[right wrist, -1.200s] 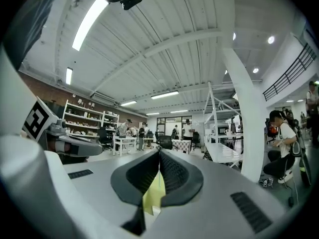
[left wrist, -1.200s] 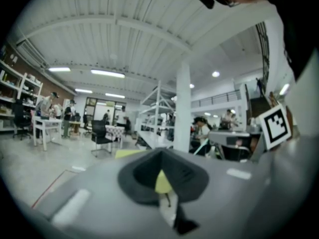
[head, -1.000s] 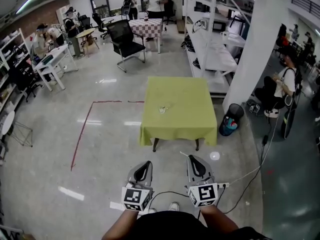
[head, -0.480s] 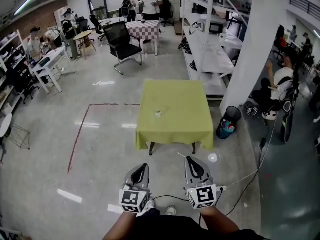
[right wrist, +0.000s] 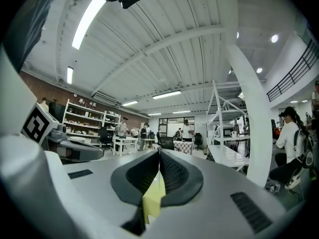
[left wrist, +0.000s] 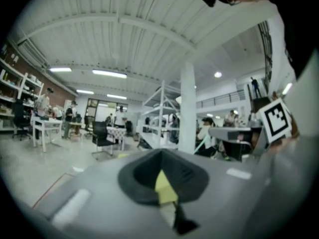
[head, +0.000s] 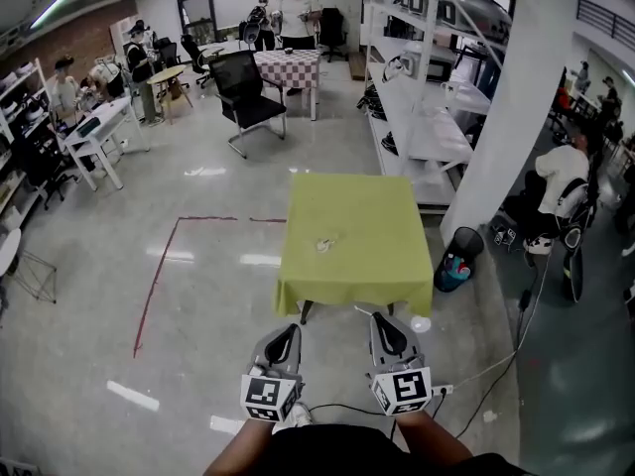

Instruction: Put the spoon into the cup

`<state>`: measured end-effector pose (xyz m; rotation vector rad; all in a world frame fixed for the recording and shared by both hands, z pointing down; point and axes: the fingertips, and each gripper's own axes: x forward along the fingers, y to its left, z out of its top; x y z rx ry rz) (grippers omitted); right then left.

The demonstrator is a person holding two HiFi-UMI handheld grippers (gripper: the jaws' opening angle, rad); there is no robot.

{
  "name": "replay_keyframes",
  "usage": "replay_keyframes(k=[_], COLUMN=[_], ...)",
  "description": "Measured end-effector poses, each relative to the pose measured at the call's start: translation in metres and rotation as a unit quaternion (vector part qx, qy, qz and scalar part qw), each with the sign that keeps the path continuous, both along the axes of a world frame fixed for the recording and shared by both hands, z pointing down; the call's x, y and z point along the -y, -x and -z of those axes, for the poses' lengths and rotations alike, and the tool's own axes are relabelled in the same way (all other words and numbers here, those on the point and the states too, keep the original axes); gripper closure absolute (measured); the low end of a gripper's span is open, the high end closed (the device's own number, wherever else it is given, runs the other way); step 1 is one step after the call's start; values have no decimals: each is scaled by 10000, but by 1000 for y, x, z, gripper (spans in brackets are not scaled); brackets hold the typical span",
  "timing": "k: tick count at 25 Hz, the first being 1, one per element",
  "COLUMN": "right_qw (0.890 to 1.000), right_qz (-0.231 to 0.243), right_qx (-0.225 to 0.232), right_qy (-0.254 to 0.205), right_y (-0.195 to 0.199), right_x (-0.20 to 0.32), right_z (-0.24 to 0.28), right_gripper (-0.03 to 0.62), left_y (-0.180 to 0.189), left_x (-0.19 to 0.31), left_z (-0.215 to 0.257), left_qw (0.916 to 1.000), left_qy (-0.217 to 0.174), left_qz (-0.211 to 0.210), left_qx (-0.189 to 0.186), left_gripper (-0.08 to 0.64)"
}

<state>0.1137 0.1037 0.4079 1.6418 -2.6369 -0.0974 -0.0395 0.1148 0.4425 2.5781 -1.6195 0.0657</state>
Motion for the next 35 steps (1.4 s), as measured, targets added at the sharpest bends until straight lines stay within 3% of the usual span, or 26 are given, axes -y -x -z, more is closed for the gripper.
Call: replay_keyframes(k=[18,27,35], right_qw=[9979,9956,9971], right_qz=[-451,-449,-316], right_qx=[-108,-52,29], right_qy=[456,822,694], right_y=[61,52,30], right_x=[61,104,170], right_z=[-28,-49,-38], right_gripper=[581,580,581], left_y=[75,59,35], left_x=[62,99,156], left_z=[-15,-25,-5], left_qw=[9998,9993,9998], left_qy=[59,208,45], left_qz=[-166,-263,-183], left_qx=[-117,-150,-82], left_gripper=[554,554,554])
